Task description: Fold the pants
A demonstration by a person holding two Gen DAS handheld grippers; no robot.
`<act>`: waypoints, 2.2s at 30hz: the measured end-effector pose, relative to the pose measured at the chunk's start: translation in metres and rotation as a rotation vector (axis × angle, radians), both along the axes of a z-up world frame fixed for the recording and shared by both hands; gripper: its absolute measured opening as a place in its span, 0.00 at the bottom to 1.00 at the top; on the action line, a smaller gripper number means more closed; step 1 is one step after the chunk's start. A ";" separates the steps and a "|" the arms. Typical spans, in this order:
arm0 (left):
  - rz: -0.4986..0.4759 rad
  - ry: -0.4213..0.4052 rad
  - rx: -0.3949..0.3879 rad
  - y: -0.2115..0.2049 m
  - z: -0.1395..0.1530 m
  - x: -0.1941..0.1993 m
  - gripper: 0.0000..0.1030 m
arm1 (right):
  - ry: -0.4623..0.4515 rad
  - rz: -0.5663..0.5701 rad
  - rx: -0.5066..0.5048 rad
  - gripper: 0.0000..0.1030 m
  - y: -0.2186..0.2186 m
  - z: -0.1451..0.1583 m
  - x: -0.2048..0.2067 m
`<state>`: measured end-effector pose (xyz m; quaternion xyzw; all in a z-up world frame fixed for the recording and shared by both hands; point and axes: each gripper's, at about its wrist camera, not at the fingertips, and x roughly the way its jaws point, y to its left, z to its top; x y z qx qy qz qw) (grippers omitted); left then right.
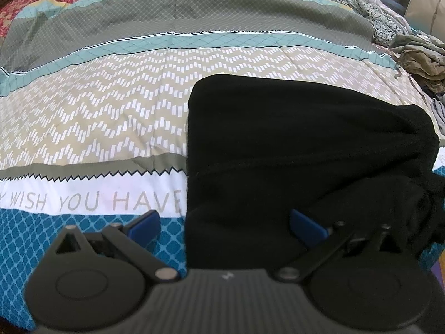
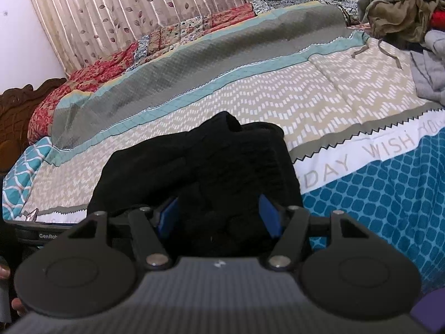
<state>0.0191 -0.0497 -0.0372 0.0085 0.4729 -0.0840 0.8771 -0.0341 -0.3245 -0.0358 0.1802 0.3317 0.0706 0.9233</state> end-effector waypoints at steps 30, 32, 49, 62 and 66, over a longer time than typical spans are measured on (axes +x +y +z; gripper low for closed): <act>0.057 0.037 -0.005 0.009 0.014 -0.012 1.00 | -0.013 0.013 -0.007 0.64 0.000 -0.001 -0.002; 0.056 0.037 -0.018 0.010 0.014 -0.013 1.00 | -0.013 0.013 -0.007 0.64 0.000 -0.001 -0.002; 0.025 -0.025 0.056 0.001 0.021 -0.023 1.00 | -0.015 0.014 -0.009 0.64 -0.001 -0.001 -0.002; 0.030 0.062 -0.011 0.012 0.008 -0.014 1.00 | -0.018 0.013 -0.009 0.64 -0.001 -0.001 -0.002; 0.024 0.045 -0.014 0.012 0.008 -0.016 1.00 | -0.018 0.013 -0.008 0.64 -0.001 -0.001 -0.003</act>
